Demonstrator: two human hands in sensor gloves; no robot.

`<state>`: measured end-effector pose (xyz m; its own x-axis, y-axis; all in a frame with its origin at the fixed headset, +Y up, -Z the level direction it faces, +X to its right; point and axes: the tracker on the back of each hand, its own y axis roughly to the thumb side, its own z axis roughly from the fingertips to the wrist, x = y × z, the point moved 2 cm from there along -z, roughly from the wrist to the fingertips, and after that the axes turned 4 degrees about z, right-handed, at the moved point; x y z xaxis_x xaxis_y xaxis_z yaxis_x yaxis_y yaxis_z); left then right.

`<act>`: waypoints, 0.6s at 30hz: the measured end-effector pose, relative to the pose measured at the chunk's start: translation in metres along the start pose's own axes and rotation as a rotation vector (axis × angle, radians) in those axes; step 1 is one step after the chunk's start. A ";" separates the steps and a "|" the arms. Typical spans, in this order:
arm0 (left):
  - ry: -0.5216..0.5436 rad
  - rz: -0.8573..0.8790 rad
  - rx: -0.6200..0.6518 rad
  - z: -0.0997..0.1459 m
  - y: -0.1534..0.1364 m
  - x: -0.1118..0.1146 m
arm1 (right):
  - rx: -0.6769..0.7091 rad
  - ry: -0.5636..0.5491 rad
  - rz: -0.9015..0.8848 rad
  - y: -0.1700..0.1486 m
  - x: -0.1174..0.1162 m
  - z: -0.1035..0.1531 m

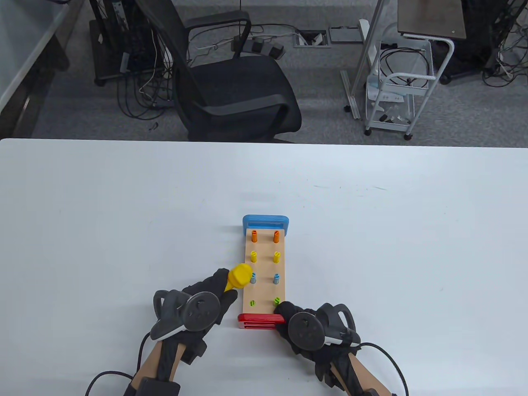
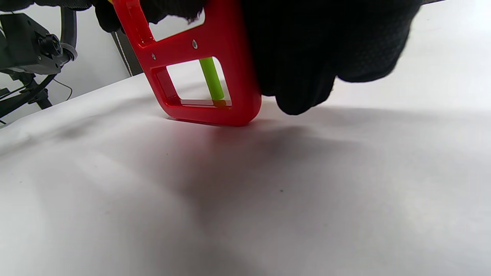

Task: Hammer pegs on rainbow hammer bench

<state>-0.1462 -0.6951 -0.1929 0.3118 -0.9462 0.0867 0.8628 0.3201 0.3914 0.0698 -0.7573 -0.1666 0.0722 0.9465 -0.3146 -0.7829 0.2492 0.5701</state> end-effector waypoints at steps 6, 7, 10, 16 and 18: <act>0.112 0.074 0.048 -0.010 0.019 -0.021 | 0.000 -0.003 -0.002 0.000 0.000 0.000; 0.081 0.053 0.031 -0.014 0.019 -0.018 | 0.000 -0.003 -0.002 0.000 0.000 0.000; -0.201 -0.094 0.024 -0.027 0.017 -0.001 | 0.002 -0.002 -0.004 0.000 -0.001 0.000; -0.035 -0.037 0.021 -0.025 0.029 -0.032 | 0.004 -0.003 -0.005 0.000 -0.001 0.000; 0.070 0.126 0.036 -0.019 0.027 -0.044 | 0.005 -0.003 -0.007 0.000 -0.001 0.000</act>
<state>-0.1287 -0.6442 -0.2036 0.4445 -0.8928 0.0734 0.8009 0.4328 0.4139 0.0694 -0.7580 -0.1663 0.0790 0.9454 -0.3162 -0.7792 0.2564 0.5719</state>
